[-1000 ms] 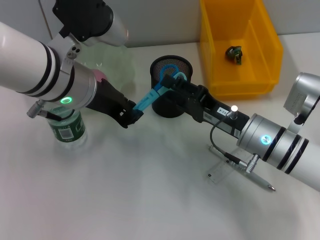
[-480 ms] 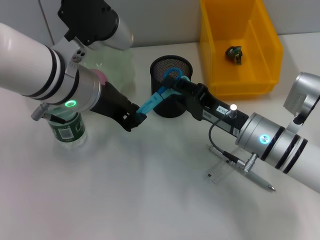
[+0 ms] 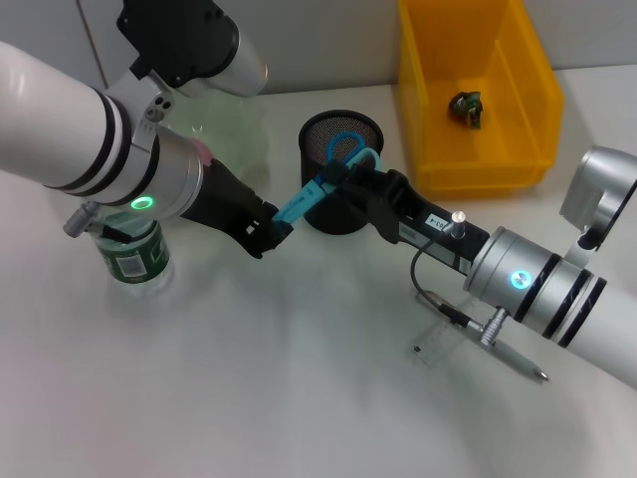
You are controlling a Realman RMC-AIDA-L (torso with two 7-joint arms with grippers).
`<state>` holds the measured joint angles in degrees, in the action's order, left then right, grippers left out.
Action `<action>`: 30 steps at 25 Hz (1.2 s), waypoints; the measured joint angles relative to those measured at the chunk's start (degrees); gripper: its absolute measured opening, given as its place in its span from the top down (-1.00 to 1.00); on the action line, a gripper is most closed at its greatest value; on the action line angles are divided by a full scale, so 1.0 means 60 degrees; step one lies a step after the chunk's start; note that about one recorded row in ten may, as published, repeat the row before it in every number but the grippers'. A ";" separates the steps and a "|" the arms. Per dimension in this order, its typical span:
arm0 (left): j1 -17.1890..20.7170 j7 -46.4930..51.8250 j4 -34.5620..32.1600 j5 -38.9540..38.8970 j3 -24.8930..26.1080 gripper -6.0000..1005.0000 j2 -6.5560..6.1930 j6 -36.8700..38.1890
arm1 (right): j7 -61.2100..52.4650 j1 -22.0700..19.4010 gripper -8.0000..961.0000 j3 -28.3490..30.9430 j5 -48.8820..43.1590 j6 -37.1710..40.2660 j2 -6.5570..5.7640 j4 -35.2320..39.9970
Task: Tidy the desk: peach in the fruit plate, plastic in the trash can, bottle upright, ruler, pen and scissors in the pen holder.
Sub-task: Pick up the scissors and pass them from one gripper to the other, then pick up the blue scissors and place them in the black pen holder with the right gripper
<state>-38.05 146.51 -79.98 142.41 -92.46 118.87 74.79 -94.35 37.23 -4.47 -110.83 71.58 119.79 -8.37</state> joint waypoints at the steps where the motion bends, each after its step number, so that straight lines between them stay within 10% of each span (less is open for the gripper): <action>1: -0.0002 -0.0005 0.0000 0.0000 0.0000 0.49 -0.0001 0.0000 | 0.0063 0.0014 0.47 0.0004 0.0000 -0.0005 0.0000 -0.0031; 24: -0.0044 -0.0069 0.0006 -0.0015 -0.0143 0.47 -0.0021 0.0220 | 0.0810 0.0126 0.79 0.0361 0.0004 -0.0008 -0.0014 -0.0240; 30: 0.0082 -0.0099 -0.0111 0.0007 0.0104 -0.12 -0.0055 0.0522 | 0.1283 0.0145 0.80 0.0384 0.0004 0.0147 -0.0043 -0.0182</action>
<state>-37.56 145.91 -80.65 142.45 -91.84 118.54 77.92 -86.65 38.10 -2.17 -110.81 72.46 119.53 -9.46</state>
